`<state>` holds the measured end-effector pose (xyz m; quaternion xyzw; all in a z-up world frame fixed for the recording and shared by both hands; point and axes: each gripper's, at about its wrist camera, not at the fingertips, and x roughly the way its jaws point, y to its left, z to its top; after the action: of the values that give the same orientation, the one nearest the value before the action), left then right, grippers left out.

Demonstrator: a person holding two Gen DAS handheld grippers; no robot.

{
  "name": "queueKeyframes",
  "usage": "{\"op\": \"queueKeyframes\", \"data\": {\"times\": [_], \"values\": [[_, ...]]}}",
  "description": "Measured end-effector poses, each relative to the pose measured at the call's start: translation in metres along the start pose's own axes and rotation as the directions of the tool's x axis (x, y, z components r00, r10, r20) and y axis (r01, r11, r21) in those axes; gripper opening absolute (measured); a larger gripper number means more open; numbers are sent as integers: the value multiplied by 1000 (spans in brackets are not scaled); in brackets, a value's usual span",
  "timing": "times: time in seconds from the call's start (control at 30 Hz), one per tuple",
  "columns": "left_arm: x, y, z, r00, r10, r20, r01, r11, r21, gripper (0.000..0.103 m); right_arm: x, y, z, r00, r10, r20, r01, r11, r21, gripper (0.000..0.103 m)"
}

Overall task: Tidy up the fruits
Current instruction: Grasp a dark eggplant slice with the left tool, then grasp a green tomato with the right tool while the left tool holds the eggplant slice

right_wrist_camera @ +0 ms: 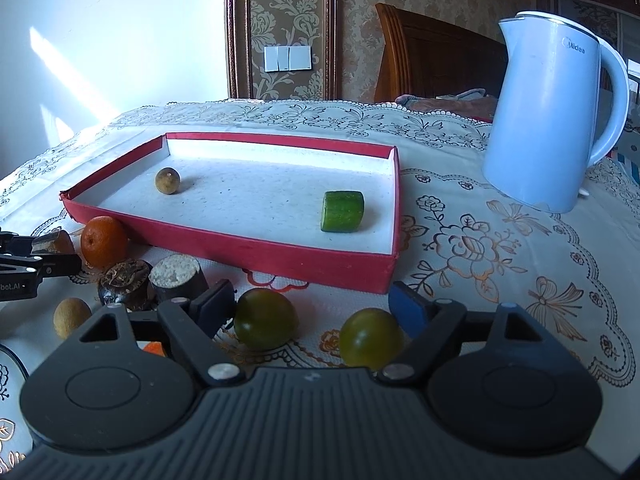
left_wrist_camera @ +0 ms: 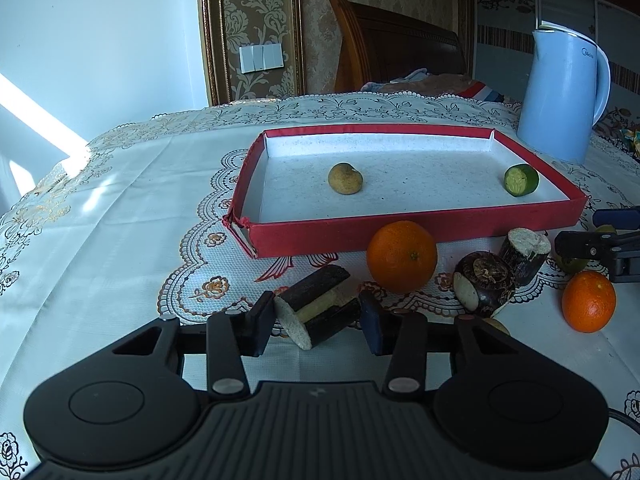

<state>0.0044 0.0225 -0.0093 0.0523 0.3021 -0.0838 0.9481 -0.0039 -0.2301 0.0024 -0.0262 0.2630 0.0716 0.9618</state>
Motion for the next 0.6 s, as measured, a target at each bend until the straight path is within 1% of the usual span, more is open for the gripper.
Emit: {"op": "queueKeyframes", "data": {"times": [0.13, 0.27, 0.37, 0.47, 0.6], "values": [[0, 0, 0, 1000, 0, 0, 0, 1000, -1, 44, 1, 10, -1, 1000, -13, -4, 13, 998, -63, 83], [0, 0, 0, 1000, 0, 0, 0, 1000, 0, 44, -2, 15, -1, 1000, -13, 11, 14, 995, -98, 68], [0, 0, 0, 1000, -1, 0, 1, 1000, -1, 44, -3, 17, -2, 1000, -9, 15, 11, 993, -119, 64], [0, -1, -1, 1000, 0, 0, 0, 1000, -2, 45, -3, 21, -2, 1000, -10, 11, 12, 990, -140, 63], [0, -1, -1, 1000, 0, -1, 0, 1000, -3, 45, -2, 22, 4, 1000, -7, -23, 3, 986, -164, 63]]}}
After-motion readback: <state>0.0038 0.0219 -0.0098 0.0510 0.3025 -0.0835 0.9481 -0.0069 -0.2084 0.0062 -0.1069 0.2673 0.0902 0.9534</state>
